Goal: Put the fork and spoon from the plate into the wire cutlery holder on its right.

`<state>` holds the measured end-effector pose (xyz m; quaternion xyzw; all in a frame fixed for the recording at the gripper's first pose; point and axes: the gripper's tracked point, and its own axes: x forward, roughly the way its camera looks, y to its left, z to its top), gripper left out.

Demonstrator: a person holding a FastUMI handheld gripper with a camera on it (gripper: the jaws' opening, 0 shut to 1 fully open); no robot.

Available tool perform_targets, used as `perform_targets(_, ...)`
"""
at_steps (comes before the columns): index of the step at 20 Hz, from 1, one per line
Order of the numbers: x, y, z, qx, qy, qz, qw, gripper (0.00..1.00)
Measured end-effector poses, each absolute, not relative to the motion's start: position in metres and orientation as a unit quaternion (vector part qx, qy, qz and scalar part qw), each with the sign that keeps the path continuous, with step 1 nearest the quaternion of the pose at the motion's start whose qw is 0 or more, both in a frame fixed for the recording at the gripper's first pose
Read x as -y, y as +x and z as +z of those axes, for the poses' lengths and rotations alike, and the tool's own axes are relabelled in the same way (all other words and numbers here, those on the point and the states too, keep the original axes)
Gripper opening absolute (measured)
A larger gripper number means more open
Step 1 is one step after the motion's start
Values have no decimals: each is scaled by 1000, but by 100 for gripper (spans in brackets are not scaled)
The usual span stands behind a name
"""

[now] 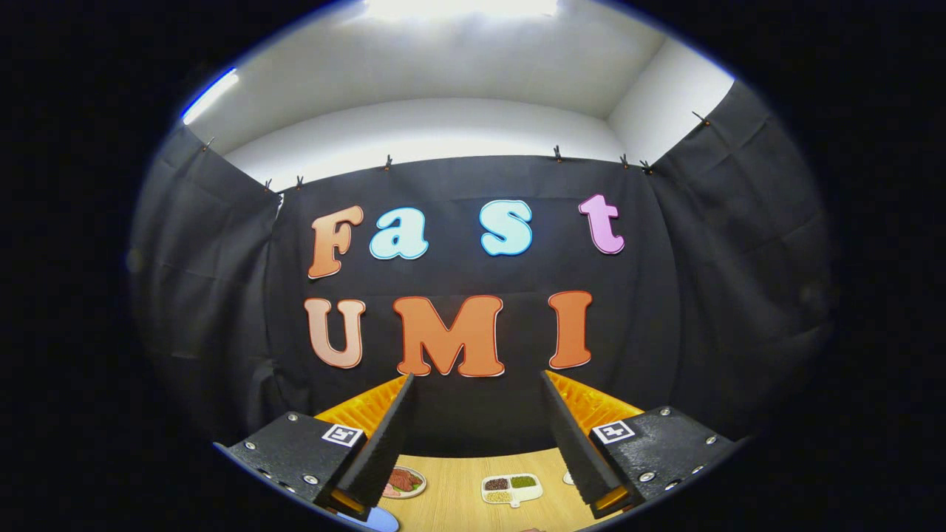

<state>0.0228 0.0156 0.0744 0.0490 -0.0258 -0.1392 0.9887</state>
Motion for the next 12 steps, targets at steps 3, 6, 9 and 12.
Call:
perform_targets(3,-22,22,68,19,41,-160,986,97)
perform_targets(6,-20,18,68,12,26,-182,983,97)
perform_targets(9,-27,16,74,19,26,-164,986,97)
perform_targets(12,-21,13,72,30,27,-137,990,97)
